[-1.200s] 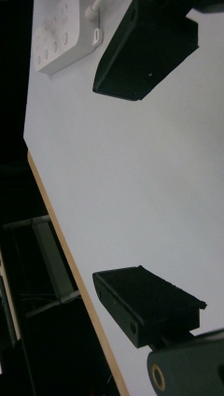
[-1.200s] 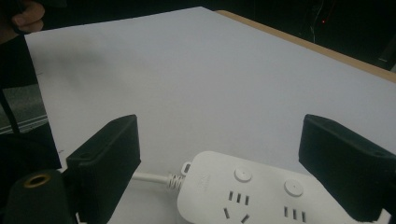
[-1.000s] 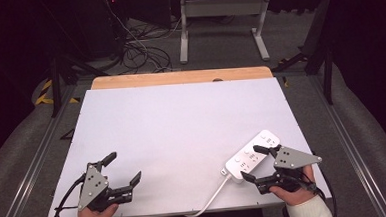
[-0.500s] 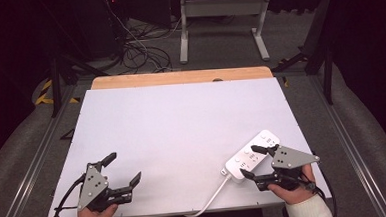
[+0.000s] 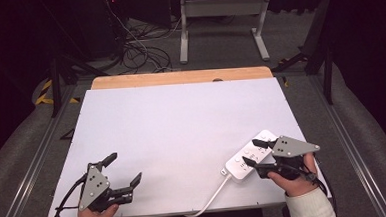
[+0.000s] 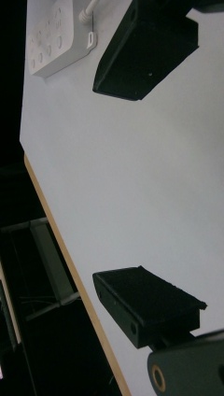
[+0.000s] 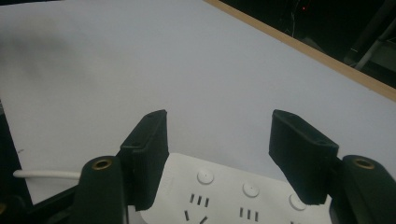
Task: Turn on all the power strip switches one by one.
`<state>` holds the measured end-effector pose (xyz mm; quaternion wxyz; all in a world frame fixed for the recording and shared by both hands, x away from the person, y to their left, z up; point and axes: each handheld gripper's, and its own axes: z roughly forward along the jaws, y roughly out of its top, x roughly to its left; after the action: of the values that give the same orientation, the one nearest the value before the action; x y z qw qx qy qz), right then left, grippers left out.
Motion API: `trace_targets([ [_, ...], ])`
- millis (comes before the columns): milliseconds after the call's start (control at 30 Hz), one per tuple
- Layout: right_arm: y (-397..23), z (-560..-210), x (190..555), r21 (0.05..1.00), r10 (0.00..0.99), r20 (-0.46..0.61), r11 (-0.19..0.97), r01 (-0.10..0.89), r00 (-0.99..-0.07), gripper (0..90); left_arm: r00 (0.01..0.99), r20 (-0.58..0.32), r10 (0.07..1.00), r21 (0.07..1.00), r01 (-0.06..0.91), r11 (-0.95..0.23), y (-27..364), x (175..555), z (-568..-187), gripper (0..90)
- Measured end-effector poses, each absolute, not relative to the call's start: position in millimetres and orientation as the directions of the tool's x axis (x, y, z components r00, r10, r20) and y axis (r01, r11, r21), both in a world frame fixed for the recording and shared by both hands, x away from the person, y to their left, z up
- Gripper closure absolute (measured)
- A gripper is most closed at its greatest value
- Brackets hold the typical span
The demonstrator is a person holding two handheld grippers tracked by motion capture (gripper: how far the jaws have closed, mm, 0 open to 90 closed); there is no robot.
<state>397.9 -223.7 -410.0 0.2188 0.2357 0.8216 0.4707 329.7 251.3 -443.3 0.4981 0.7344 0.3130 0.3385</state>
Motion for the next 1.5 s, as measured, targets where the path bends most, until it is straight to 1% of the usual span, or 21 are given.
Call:
trace_targets([
  [100, -224, -408, 401, 0.876, 0.593, -0.137, 0.447, 0.183, -0.793, 37.4, 0.574, 0.180, 0.799, 0.944, 0.127, -0.304, 251, 330, -444, 10.2],
  [200, -225, -406, 406, 0.874, 0.600, -0.145, 0.450, 0.182, -0.787, 37.3, 0.569, 0.196, 0.799, 0.939, 0.128, -0.321, 250, 331, -444, 10.5],
  [567, -230, -399, 421, 0.868, 0.623, -0.147, 0.453, 0.201, -0.768, 37.7, 0.565, 0.189, 0.803, 0.939, 0.135, -0.315, 250, 331, -445, 10.6],
  [633, -231, -400, 423, 0.864, 0.626, -0.149, 0.458, 0.206, -0.766, 40.9, 0.563, 0.197, 0.802, 0.937, 0.131, -0.323, 250, 331, -445, 10.7],
  [667, -232, -400, 424, 0.862, 0.629, -0.143, 0.458, 0.216, -0.764, 43.9, 0.564, 0.198, 0.802, 0.937, 0.130, -0.323, 250, 331, -444, 10.7],
  [733, -233, -401, 425, 0.857, 0.631, -0.109, 0.451, 0.248, -0.768, 52.9, 0.563, 0.199, 0.802, 0.938, 0.129, -0.323, 250, 331, -445, 10.7],
  [800, -234, -400, 428, 0.855, 0.639, -0.108, 0.451, 0.257, -0.762, 58.7, 0.562, 0.194, 0.804, 0.939, 0.131, -0.318, 250, 331, -445, 10.7],
  [833, -234, -399, 430, 0.854, 0.639, -0.106, 0.451, 0.260, -0.762, 64.4, 0.561, 0.195, 0.804, 0.939, 0.131, -0.319, 250, 331, -445, 10.7],
  [867, -234, -399, 432, 0.855, 0.635, -0.105, 0.451, 0.257, -0.765, 66.5, 0.561, 0.197, 0.804, 0.938, 0.131, -0.321, 250, 331, -445, 10.7],
  [933, -234, -398, 435, 0.861, 0.641, -0.127, 0.451, 0.237, -0.757, 66.9, 0.557, 0.198, 0.807, 0.938, 0.131, -0.321, 250, 331, -445, 10.7],
  [967, -234, -398, 439, 0.869, 0.647, -0.109, 0.431, 0.244, -0.755, 69.1, 0.556, 0.198, 0.807, 0.938, 0.132, -0.321, 250, 331, -445, 10.7],
  [1000, -234, -398, 439, 0.869, 0.647, -0.109, 0.431, 0.244, -0.755, 69.1, 0.555, 0.198, 0.808, 0.938, 0.131, -0.321, 250, 331, -445, 10.7],
  [1033, -235, -398, 441, 0.861, 0.663, -0.076, 0.421, 0.287, -0.745, 70.9, 0.555, 0.198, 0.808, 0.938, 0.131, -0.321, 250, 331, -445, 10.7],
  [1233, -239, -402, 453, 0.831, 0.710, -0.074, 0.432, 0.350, -0.700, 90.0, 0.555, 0.203, 0.807, 0.937, 0.130, -0.325, 250, 331, -445, 10.7],
  [1367, -242, -406, 461, 0.819, 0.731, -0.084, 0.438, 0.371, -0.677, 90.0, 0.554, 0.207, 0.806, 0.937, 0.126, -0.327, 250, 331, -445, 10.8],
  [1433, -243, -408, 464, 0.810, 0.742, -0.087, 0.441, 0.386, -0.665, 90.0, 0.550, 0.223, 0.805, 0.934, 0.116, -0.338, 249, 330, -445, 13.0],
  [1500, -244, -413, 470, 0.791, 0.755, -0.097, 0.454, 0.410, -0.649, 90.0, 0.550, 0.226, 0.804, 0.933, 0.115, -0.341, 248, 330, -445, 12.2],
])
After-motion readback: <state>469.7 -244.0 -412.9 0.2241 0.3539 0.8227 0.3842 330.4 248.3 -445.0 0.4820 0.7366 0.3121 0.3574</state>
